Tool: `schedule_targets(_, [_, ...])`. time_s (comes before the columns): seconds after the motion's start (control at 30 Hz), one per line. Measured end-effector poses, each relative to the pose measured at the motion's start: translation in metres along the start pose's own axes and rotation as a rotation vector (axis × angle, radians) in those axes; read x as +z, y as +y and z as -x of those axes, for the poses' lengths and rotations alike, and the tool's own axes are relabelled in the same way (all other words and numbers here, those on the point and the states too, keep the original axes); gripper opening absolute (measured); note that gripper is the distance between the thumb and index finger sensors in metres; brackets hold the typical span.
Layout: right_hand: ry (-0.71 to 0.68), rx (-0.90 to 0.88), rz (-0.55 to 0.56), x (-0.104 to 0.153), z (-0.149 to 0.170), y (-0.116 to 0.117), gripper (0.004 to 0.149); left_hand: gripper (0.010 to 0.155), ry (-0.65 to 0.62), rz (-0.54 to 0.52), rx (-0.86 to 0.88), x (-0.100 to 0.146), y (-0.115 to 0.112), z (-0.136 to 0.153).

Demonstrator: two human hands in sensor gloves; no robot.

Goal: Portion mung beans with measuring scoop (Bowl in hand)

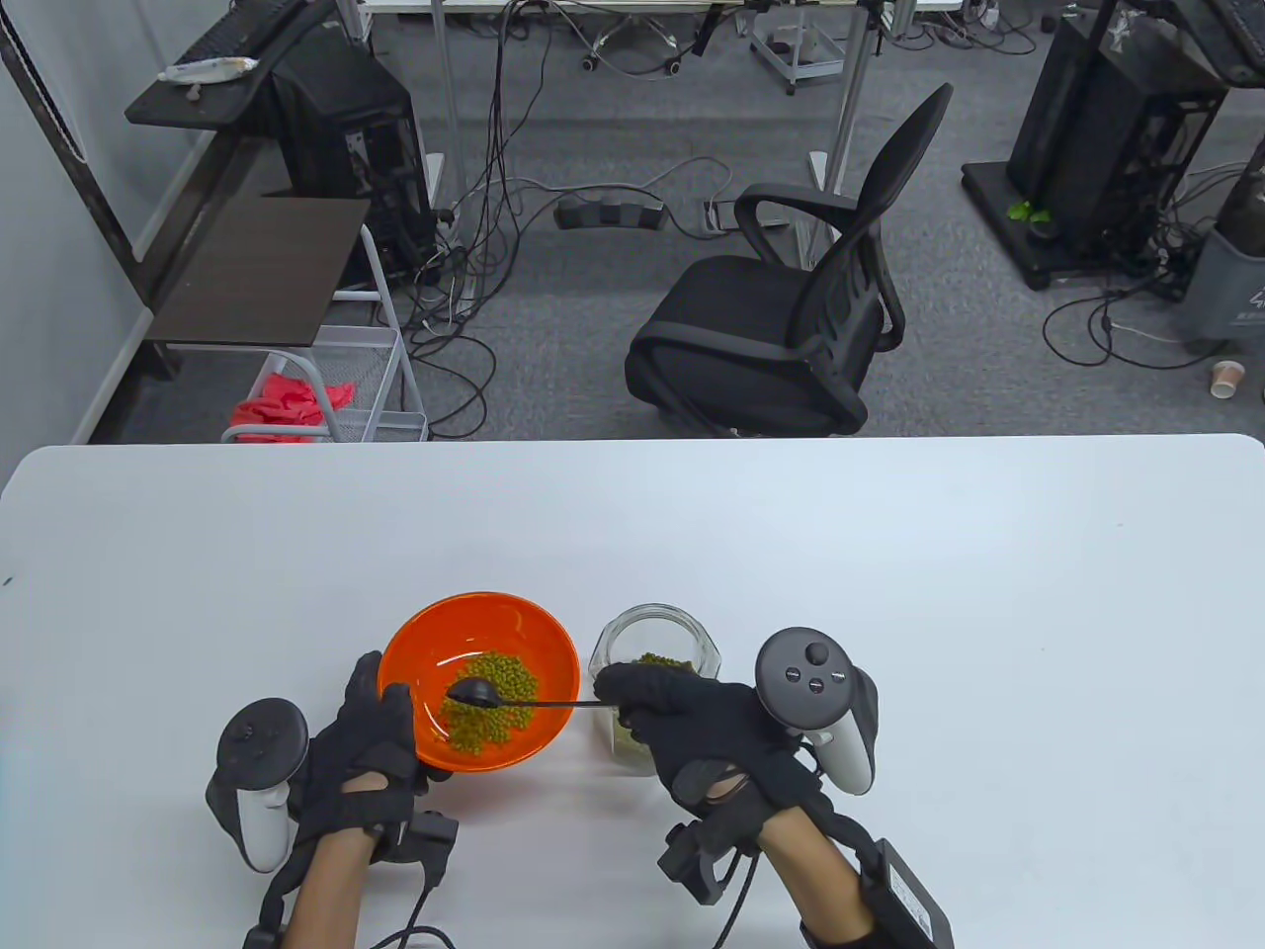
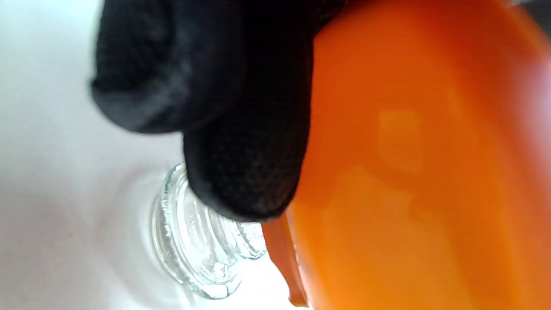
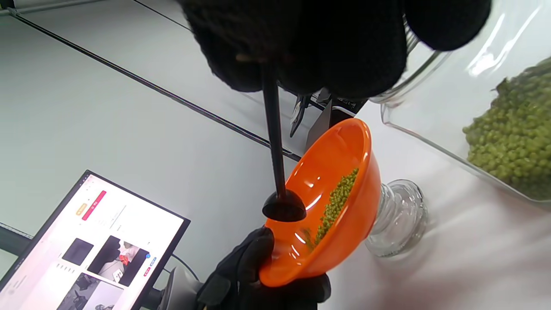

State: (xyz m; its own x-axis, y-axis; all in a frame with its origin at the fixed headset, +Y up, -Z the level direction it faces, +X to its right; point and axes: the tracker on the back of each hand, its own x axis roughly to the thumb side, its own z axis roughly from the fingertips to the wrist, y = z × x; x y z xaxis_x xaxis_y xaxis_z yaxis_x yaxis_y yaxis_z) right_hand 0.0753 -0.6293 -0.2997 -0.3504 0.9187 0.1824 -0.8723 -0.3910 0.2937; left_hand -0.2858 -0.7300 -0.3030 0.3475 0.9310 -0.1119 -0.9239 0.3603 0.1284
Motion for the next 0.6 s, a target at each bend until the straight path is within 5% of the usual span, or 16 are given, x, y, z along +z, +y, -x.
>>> schedule_targets(0.6, [0.036, -0.147, 0.233, 0.019, 0.004, -0.072, 0.041, 0.066, 0.004, -0.006, 0.001, 0.000, 0.001, 0.001])
